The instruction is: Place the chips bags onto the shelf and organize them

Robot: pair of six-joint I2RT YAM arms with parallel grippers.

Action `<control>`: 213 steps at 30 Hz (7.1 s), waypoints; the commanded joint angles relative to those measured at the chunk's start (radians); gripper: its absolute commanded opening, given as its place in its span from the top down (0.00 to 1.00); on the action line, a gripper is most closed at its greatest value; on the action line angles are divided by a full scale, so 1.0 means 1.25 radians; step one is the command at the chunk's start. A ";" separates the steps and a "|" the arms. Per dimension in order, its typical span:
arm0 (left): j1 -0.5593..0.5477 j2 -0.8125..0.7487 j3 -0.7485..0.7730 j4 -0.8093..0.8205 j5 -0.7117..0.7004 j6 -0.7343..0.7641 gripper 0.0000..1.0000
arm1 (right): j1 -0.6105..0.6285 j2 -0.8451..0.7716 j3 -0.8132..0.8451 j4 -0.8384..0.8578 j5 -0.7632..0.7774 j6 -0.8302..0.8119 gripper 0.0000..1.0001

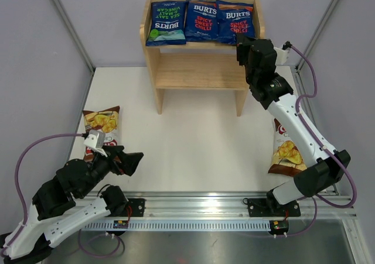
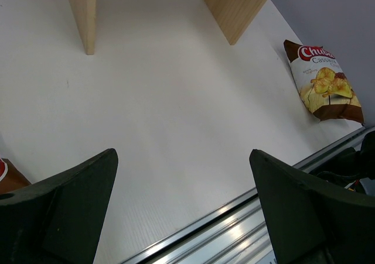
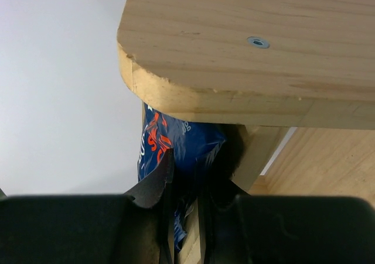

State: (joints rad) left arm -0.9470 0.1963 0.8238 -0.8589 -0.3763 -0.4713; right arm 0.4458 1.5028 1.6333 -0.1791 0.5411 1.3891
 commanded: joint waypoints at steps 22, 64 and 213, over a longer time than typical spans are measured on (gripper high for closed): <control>-0.007 -0.017 -0.006 0.042 -0.007 0.002 0.01 | 0.000 0.015 0.110 -0.172 0.013 -0.063 0.47; -0.016 -0.049 -0.006 0.038 -0.023 -0.006 0.01 | 0.012 -0.007 0.070 -0.149 -0.019 -0.006 0.75; 1.079 1.237 0.136 0.925 0.827 -0.163 1.00 | 0.012 -0.877 -0.892 0.245 -1.226 -0.533 0.03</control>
State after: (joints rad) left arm 0.3981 1.8797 1.0290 0.1562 0.7528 -0.6197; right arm 0.4564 0.3950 0.5182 0.0658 -1.0107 0.7025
